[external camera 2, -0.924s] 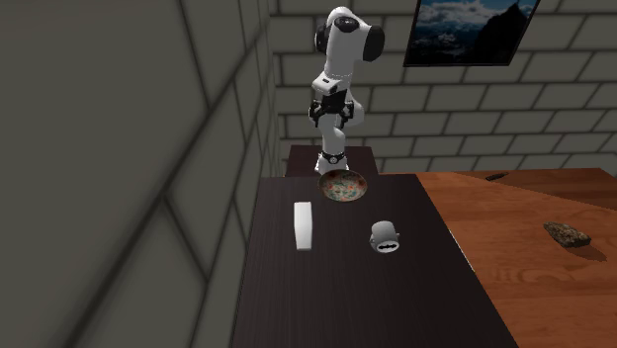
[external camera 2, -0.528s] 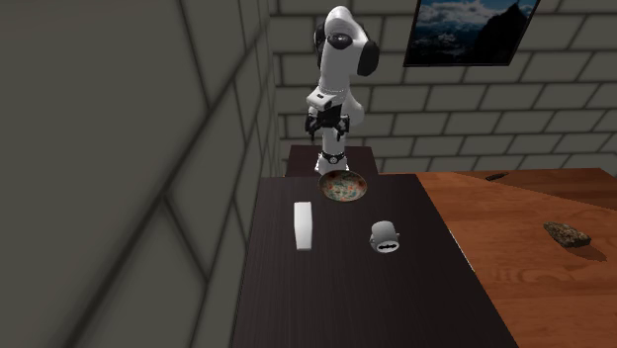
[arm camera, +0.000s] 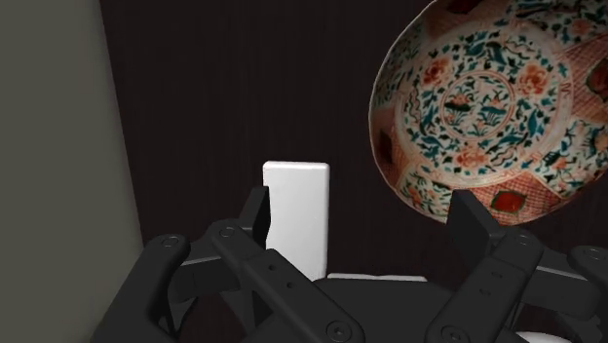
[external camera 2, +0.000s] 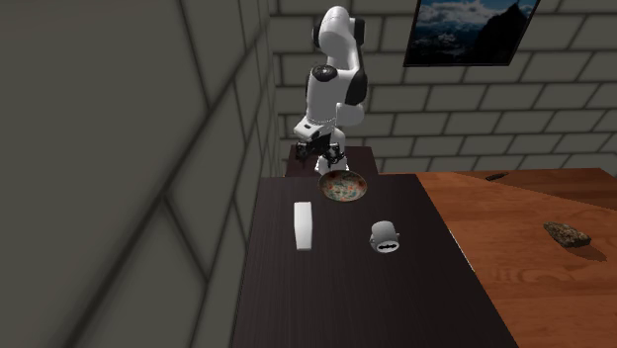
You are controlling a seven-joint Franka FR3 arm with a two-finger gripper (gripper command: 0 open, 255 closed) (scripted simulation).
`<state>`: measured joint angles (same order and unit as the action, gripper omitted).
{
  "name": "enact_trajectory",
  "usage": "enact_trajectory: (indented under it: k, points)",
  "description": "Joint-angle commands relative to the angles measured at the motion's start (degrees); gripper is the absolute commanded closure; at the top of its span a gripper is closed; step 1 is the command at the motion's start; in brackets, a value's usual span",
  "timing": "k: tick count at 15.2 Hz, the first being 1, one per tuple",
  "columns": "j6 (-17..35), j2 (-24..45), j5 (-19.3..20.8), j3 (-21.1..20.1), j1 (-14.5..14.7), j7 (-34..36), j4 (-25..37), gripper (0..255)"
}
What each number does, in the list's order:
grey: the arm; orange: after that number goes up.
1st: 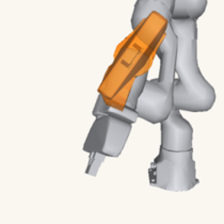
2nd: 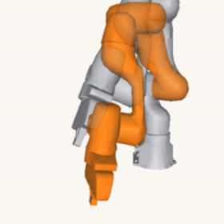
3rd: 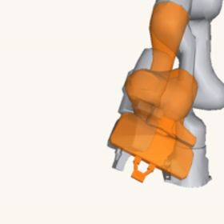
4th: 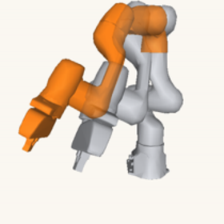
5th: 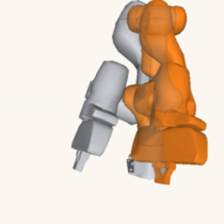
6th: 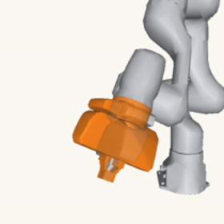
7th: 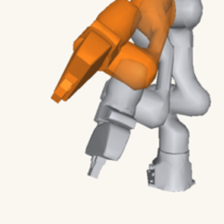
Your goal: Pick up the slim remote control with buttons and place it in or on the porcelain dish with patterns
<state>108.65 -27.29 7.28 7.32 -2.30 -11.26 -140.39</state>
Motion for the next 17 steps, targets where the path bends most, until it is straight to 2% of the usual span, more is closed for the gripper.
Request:
enact_trajectory:
  k: [1, 7, 13, 17]
  points:
    - [4.12, 4.02, -0.49, 0.57, 0.24, -0.27, 0.65, 0]
    - [14.36, 16.8, -2.78, 2.82, 0.45, -3.07, 5.01, 0]
    - [21.96, 30.07, -7.25, 4.01, 0.3, -7.02, 12.23, 0]
    - [24.95, 32.0, -7.76, 3.93, 0.18, -7.39, 11.13, 0]
